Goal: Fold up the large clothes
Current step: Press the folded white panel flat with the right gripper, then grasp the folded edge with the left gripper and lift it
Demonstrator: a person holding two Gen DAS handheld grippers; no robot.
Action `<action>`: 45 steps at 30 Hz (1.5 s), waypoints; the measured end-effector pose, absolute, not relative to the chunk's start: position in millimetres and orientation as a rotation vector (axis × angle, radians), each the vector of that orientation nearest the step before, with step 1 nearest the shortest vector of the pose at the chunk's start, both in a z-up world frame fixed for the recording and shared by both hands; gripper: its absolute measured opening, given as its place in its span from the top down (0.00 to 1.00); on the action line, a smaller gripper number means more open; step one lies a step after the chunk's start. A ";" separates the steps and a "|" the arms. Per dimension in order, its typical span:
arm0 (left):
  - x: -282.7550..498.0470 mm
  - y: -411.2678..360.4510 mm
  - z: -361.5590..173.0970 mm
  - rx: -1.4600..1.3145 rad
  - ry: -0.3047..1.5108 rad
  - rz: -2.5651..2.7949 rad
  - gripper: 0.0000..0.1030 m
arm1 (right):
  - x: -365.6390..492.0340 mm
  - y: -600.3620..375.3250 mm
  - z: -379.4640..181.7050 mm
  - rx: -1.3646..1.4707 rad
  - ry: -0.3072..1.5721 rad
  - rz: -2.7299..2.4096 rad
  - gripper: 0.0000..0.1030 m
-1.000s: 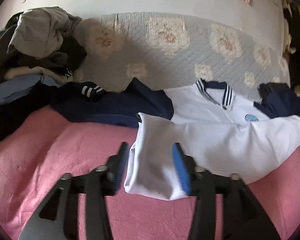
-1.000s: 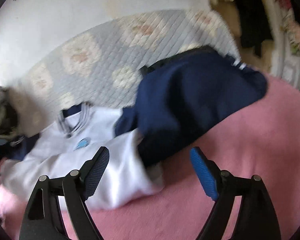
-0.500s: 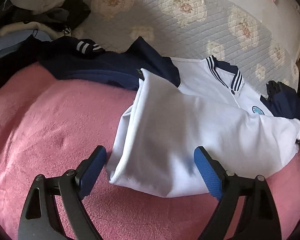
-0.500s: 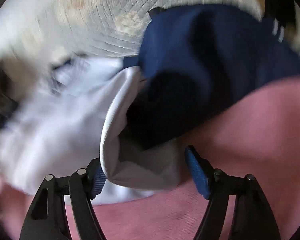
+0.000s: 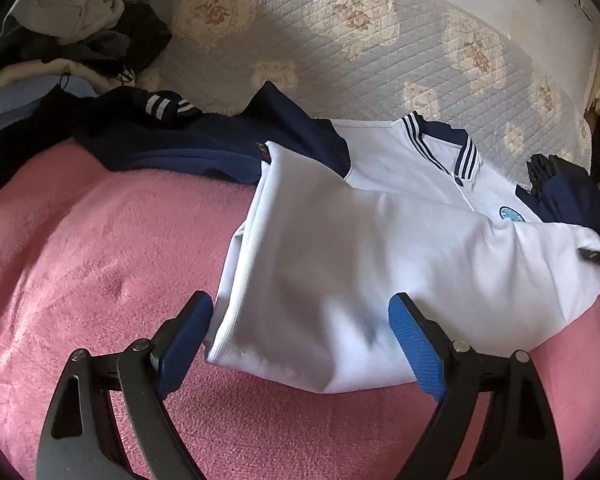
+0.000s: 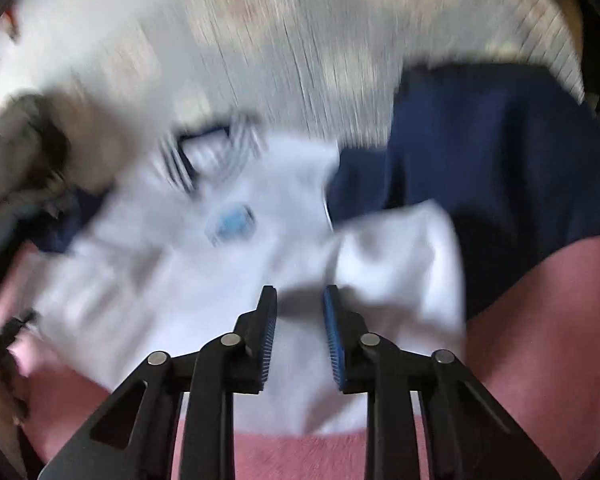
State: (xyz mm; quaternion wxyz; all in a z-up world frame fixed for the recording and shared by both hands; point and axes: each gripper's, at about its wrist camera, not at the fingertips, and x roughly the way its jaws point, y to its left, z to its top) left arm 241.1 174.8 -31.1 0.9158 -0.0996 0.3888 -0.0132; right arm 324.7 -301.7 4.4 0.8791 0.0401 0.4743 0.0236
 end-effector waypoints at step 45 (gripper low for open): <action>271.4 171.0 -41.8 -0.331 0.840 0.106 0.18 | 264.9 -346.5 -23.3 0.394 0.837 0.047 0.15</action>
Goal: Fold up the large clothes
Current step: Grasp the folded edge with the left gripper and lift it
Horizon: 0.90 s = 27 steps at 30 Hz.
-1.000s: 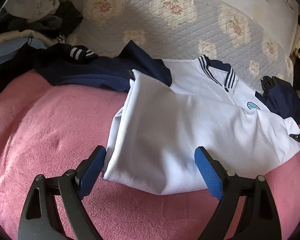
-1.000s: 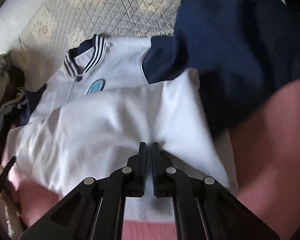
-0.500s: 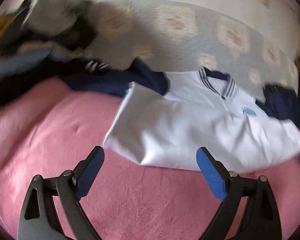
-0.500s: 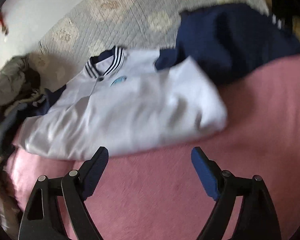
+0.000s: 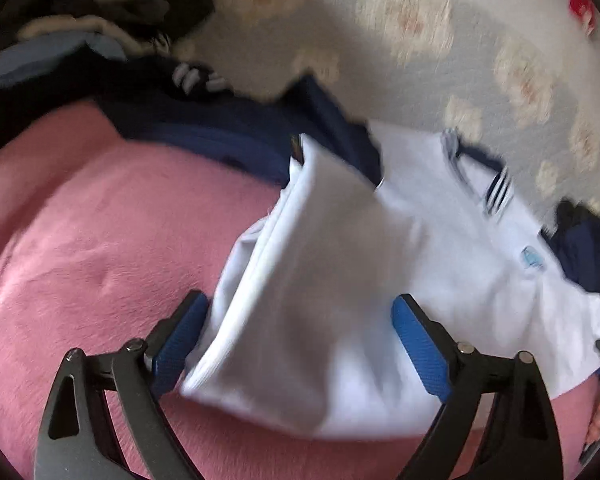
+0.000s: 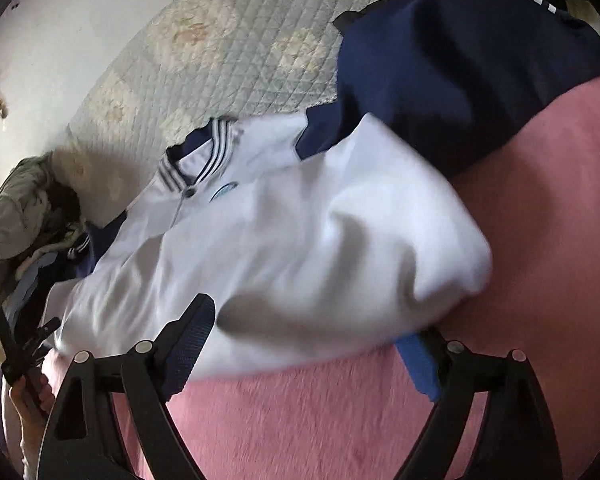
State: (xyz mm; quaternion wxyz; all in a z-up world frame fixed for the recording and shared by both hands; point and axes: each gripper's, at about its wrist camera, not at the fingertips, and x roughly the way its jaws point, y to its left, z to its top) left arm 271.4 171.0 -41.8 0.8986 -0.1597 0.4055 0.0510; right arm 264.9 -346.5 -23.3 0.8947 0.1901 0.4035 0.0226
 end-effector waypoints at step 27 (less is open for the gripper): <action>136.2 164.8 1.7 -0.144 0.697 0.013 0.61 | 95.1 -337.6 14.4 0.147 0.814 -0.083 0.56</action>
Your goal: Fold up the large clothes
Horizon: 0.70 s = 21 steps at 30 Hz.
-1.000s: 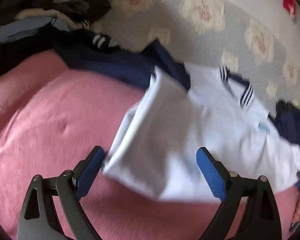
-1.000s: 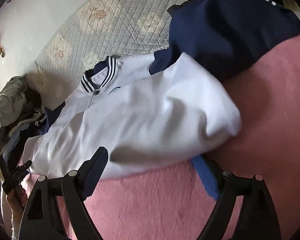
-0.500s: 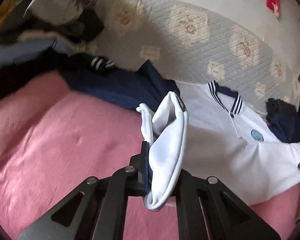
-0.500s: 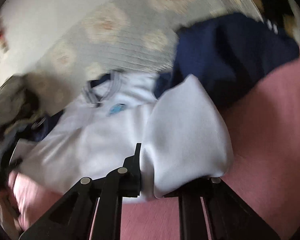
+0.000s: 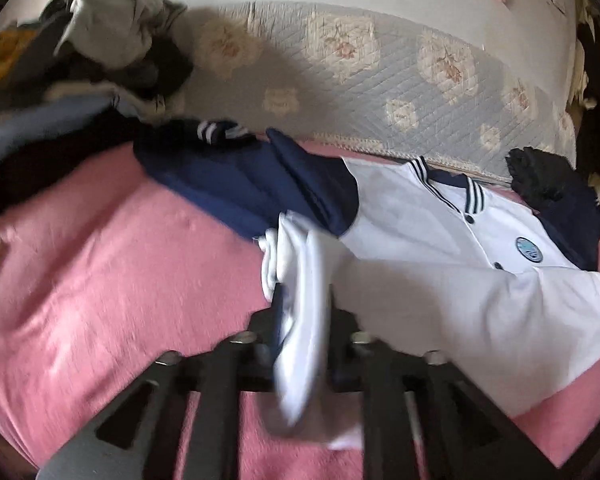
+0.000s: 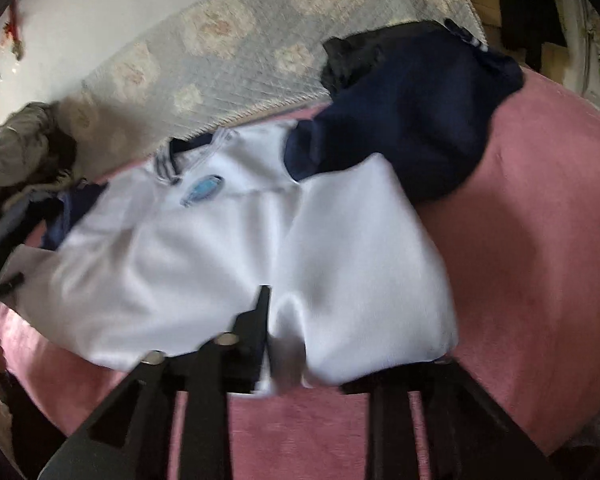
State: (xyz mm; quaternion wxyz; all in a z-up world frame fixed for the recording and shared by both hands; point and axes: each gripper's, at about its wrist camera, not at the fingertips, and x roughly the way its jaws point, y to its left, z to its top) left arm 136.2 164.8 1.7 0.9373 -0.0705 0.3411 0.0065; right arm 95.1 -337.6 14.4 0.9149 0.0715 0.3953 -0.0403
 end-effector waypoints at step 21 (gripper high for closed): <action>139.6 85.1 2.9 -0.112 0.702 -0.226 0.16 | 86.5 -264.7 44.3 -0.027 0.611 -0.073 0.16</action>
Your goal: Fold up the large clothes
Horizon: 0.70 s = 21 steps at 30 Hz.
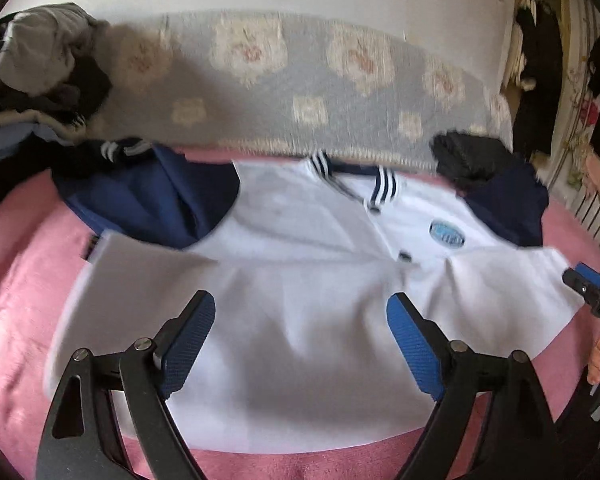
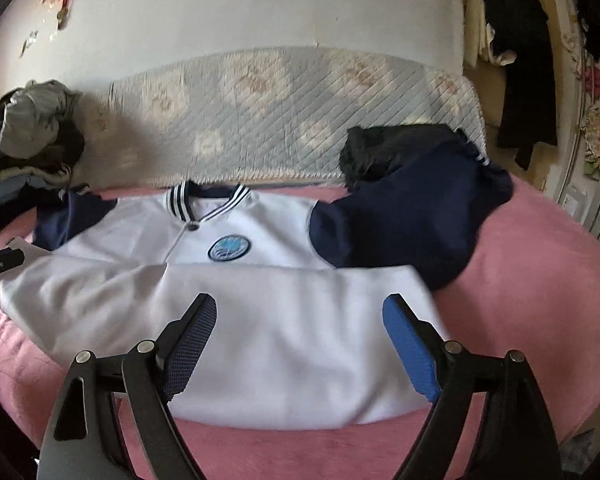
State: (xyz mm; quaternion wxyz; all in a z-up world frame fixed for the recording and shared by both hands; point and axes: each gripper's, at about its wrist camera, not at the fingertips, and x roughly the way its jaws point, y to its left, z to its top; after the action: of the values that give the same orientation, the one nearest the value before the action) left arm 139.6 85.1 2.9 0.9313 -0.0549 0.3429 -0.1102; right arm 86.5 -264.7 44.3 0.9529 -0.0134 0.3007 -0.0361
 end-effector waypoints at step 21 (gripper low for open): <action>137.2 64.6 -20.9 0.015 0.611 -0.150 0.28 | 121.9 -268.9 3.4 0.056 0.674 -0.027 0.27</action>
State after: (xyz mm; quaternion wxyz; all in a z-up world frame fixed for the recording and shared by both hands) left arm 137.2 64.6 -20.9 0.9509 0.0073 0.3005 -0.0737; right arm 121.9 -268.9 3.4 0.9432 0.0274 0.3308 -0.0132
